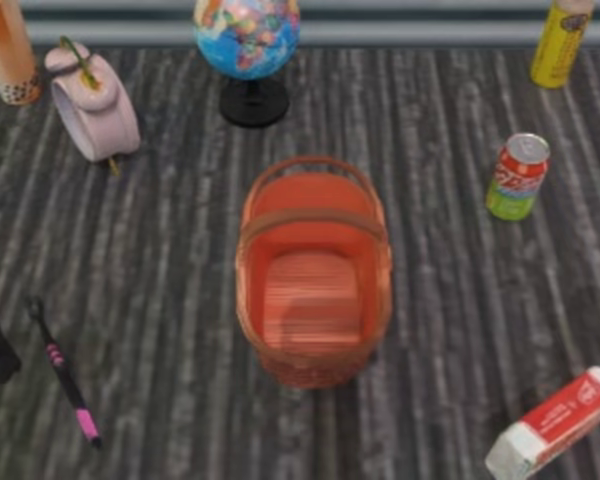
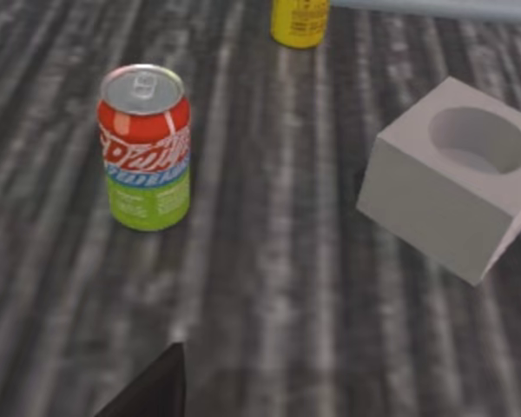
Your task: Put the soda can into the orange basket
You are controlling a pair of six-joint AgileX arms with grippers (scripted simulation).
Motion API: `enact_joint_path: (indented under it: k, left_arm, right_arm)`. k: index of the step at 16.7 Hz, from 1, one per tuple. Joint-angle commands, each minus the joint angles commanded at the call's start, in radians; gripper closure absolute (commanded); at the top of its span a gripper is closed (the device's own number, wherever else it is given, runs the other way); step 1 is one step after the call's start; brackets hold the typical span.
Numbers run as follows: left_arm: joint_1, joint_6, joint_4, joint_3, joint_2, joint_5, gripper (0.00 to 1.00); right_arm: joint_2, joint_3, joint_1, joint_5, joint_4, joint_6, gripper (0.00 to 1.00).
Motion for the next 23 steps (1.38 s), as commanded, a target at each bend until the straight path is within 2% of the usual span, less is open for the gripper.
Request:
enact_joint_path:
  k: [8, 17, 23]
  left_arm:
    - [0.0, 0.0, 0.0, 0.0, 0.0, 0.0, 0.0]
    - [0.0, 0.0, 0.0, 0.0, 0.0, 0.0, 0.0]
    - [0.0, 0.0, 0.0, 0.0, 0.0, 0.0, 0.0]
  right_arm:
    - [0.708, 0.718, 0.037, 0.014, -0.417, -0.145, 0.0]
    - [1.545, 1.617, 0.112, 0.008, -0.861, -0.333, 0.0]
    - [1.968, 2.015, 0.157, 0.0, -1.088, -0.429, 0.0]
